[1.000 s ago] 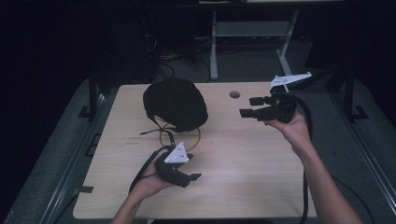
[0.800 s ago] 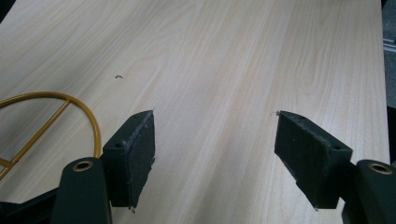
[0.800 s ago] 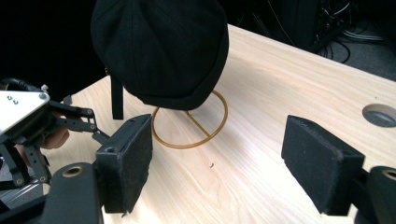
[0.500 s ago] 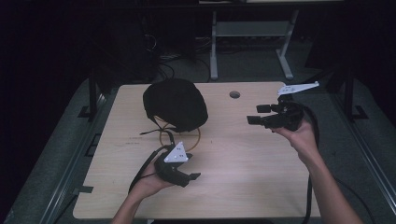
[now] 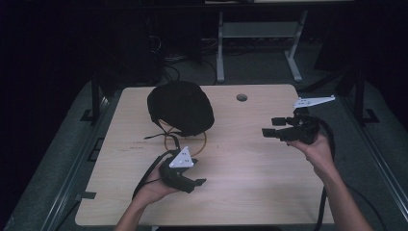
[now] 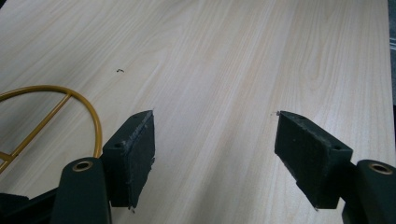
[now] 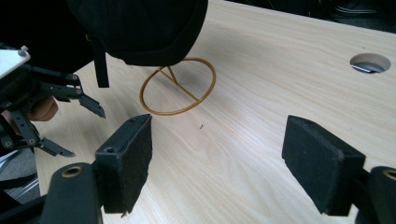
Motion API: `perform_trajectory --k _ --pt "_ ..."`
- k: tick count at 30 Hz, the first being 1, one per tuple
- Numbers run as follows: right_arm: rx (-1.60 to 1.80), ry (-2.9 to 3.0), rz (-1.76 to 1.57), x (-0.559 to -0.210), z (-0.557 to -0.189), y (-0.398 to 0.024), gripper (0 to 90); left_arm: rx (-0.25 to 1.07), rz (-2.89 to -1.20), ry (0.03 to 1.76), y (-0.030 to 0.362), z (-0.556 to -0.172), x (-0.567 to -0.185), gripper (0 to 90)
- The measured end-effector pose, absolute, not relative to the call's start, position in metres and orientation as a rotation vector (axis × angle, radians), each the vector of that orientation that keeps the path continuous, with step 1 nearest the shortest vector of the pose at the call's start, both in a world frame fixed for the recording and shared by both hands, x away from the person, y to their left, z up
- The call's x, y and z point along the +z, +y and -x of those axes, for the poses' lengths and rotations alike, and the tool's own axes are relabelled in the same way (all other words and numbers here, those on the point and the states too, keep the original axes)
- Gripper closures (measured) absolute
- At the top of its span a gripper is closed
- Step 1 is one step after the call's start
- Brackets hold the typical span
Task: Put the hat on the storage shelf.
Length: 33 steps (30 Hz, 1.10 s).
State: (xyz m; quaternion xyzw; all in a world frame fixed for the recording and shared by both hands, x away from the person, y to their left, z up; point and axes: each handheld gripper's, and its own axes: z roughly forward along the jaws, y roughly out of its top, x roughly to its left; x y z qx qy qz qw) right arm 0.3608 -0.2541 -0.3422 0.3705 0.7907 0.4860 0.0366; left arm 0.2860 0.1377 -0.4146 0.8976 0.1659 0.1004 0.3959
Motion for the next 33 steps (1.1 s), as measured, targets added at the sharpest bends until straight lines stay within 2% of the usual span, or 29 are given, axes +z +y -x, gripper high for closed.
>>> perform_trajectory --k 33 --pt "1.429 2.445 -1.263 -0.402 -0.317 -0.289 23.3 0.259 -2.283 0.429 0.140 -0.285 -0.415 28.4"
